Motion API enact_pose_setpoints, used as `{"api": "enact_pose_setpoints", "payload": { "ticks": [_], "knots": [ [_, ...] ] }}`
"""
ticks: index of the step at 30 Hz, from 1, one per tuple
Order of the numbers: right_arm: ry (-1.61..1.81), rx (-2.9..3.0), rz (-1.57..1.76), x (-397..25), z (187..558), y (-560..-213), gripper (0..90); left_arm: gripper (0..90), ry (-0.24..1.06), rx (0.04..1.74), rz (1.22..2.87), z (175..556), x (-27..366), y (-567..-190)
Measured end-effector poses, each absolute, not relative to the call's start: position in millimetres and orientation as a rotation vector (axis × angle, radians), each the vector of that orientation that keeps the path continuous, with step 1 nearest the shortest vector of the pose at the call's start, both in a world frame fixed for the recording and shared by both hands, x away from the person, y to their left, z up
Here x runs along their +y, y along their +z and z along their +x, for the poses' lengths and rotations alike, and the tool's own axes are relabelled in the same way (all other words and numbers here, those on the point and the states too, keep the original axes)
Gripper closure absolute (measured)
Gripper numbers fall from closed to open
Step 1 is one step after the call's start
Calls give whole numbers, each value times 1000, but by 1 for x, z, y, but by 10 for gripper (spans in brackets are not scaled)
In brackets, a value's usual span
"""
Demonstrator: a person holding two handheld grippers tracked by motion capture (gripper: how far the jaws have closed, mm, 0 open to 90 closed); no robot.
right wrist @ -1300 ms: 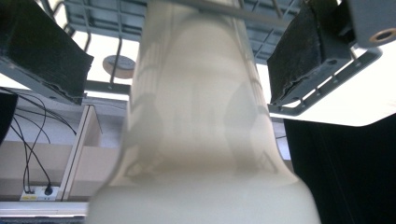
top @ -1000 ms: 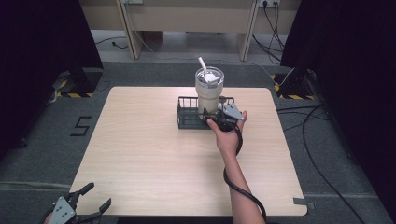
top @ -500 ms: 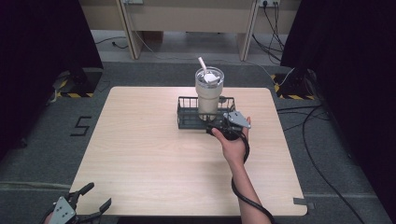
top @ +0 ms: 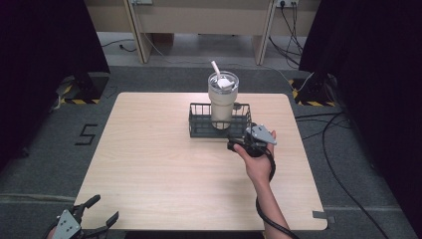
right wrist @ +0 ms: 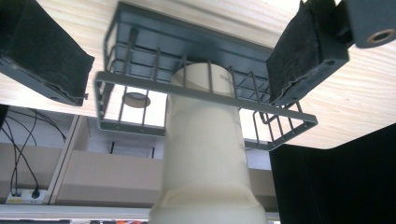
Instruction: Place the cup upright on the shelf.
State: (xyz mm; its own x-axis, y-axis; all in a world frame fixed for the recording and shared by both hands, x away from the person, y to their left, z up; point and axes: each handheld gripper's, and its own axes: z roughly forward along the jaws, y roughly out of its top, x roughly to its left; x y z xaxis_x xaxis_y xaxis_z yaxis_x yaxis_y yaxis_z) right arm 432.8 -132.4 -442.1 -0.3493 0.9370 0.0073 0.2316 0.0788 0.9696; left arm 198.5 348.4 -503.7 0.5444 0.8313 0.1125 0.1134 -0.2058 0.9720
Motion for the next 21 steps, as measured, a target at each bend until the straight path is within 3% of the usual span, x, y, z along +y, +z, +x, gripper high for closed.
{"api": "enact_pose_setpoints", "payload": {
  "ticks": [21],
  "knots": [
    [1275, 1640, 1206, -178, 395, -450, 105, 187, 805, 807, 1669, 199, 348, -504]
  ]
}}
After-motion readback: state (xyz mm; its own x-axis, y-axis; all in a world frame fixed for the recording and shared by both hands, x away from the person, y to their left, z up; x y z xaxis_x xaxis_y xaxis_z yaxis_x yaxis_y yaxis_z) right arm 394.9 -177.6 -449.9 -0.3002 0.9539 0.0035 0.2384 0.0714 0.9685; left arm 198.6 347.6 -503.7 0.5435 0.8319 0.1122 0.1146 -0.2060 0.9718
